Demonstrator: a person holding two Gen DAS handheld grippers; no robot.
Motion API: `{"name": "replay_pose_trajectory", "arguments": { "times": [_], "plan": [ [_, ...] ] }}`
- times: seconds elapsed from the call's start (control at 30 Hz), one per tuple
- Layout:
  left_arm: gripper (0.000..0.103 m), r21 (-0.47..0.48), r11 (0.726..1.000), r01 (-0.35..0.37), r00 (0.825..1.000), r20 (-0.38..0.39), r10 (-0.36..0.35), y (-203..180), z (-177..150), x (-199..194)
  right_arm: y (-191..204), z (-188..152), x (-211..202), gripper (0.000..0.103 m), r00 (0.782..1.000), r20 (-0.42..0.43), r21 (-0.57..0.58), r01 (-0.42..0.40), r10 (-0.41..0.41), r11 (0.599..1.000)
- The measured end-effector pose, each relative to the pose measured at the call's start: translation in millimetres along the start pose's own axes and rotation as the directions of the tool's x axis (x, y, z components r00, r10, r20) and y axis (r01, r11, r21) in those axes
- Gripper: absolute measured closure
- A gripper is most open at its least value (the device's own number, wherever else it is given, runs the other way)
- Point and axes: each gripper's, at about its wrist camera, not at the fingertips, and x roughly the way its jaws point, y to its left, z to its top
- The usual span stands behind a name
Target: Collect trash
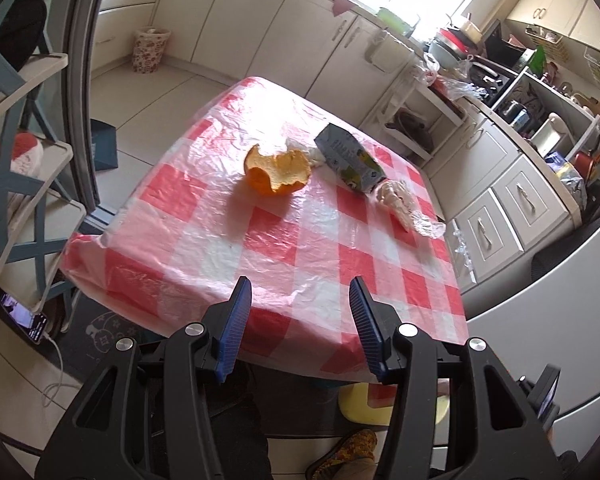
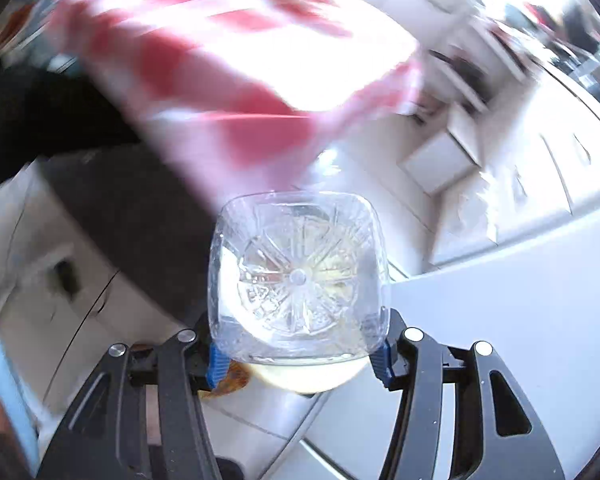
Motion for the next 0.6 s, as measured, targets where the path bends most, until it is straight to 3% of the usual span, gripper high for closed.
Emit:
{"name": "replay_pose_trajectory", "arguments": {
  "times": [0.13, 0.2, 0.27, 0.37, 0.6],
  "plan": [
    [0.055, -0.008, 0.999, -0.041, 0.999, 0.004, 0.041, 6.3, 6.9, 4.9, -19.0, 11.4, 33.5, 0.048, 0.999, -0.035, 0.053, 0.02, -0.018, 0.998],
    [0.054, -0.012, 0.998, -0.067, 0.998, 0.009, 0.067, 10.3, 11.2, 9.2, -25.8, 16.8, 51.1, 0.04, 0.997, -0.073, 0.083, 0.019, -0.013, 0.996],
    [0.053, -0.026, 0.995, -0.099, 0.995, 0.015, 0.099, 17.3, 16.9, 15.1, -32.5, 22.5, 55.6, 0.04, 0.996, -0.083, 0.102, 0.032, -0.024, 0.994],
    [0.051, -0.051, 0.99, -0.131, 0.991, 0.01, 0.131, 25.9, 26.7, 27.8, -46.0, 34.7, 37.8, 0.032, 0.997, -0.034, 0.143, 0.068, -0.063, 0.987],
    [0.043, -0.093, 0.989, -0.117, 0.993, -0.008, 0.117, 21.7, 56.0, 74.4, -70.2, 55.6, 2.0, 0.029, 0.99, 0.096, 0.244, 0.081, -0.108, 0.966]
  ]
}}
